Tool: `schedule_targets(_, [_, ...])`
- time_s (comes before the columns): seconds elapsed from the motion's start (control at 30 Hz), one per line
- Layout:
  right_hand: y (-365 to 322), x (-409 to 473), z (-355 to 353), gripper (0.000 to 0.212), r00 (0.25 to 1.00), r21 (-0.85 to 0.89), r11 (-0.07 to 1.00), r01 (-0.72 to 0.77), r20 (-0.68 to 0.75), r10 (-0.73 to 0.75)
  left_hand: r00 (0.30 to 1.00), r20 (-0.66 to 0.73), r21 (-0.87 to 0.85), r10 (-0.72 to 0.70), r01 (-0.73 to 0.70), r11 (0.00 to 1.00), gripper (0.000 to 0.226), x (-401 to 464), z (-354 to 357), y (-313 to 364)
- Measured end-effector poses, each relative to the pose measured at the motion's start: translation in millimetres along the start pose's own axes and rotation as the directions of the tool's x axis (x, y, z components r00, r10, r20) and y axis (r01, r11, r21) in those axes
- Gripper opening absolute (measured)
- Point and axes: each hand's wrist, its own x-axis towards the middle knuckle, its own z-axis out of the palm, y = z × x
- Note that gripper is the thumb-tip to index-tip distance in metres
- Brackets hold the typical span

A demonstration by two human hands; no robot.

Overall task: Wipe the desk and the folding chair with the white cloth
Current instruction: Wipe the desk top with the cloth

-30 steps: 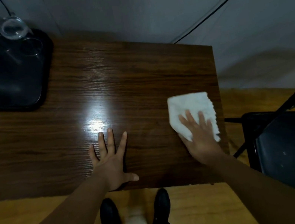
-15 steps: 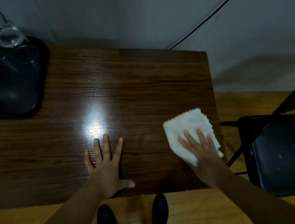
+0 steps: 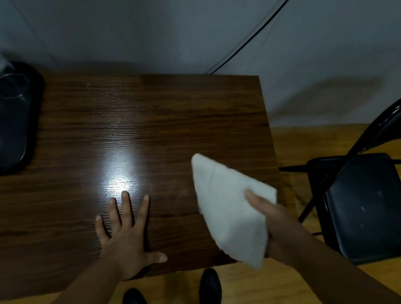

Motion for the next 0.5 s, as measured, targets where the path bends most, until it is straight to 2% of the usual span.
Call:
schedule_targets(0.1, [-2.1,-5.4,-18.8,0.043,0.999,0.203,0.979,-0.032,0.038,0.024,1.0,0.003,-0.003,0.004,-0.004,1.0,0.146,-0.9,0.1,0.2])
schedule_targets(0.2, [-4.8,5.1,-27.7,0.043,0.998,0.176,0.984,0.028,-0.063,-0.018,1.0,-0.002,0.002,0.001,-0.001,1.0,0.146,-1.0,0.5,0.7])
schedule_targets(0.27, [-4.9,15.3,-35.9,0.039,0.969,-0.013,0.987,0.158,-0.19,-0.158,1.0,-0.006,-0.001,0.001,-0.001,1.0,0.146,-0.4,0.5,0.1])
schedule_targets(0.33, [1.8,24.9,-47.8,0.046,0.862,-0.368,0.906,0.21,-0.367,-0.349,1.0,-0.009,0.002,0.002,-0.002,1.0,0.146,1.2,1.3,-0.9])
schedule_targets(0.37, [7.4,29.6,-55.0,0.061,0.778,-0.559,0.814,0.159,-0.436,-0.452,1.0,-0.01,0.003,0.0,0.0,1.0,0.146,1.7,2.0,-1.3])
schedule_targets(0.4, [12.8,33.3,-60.6,0.071,0.697,-0.73,0.675,0.105,-0.43,-0.574,1.0,-0.011,0.003,-0.001,0.001,1.0,0.146,2.1,2.7,-1.3])
schedule_targets(0.43, [18.0,37.8,-63.2,0.072,0.632,-0.869,0.489,0.079,-0.335,-0.699,1.0,-0.014,0.003,-0.002,0.002,1.0,0.147,2.3,3.4,-1.4])
schedule_targets(0.47, [23.2,42.7,-62.1,0.068,0.601,-0.958,0.272,0.087,-0.167,-0.782,1.0,-0.018,0.003,-0.005,0.005,1.0,0.147,2.2,3.9,-1.6])
schedule_targets(0.5, [27.9,48.5,-57.6,0.066,0.602,-0.992,0.059,0.107,0.018,-0.798,1.0,-0.02,0.002,-0.006,0.006,1.0,0.147,2.3,4.3,-1.8])
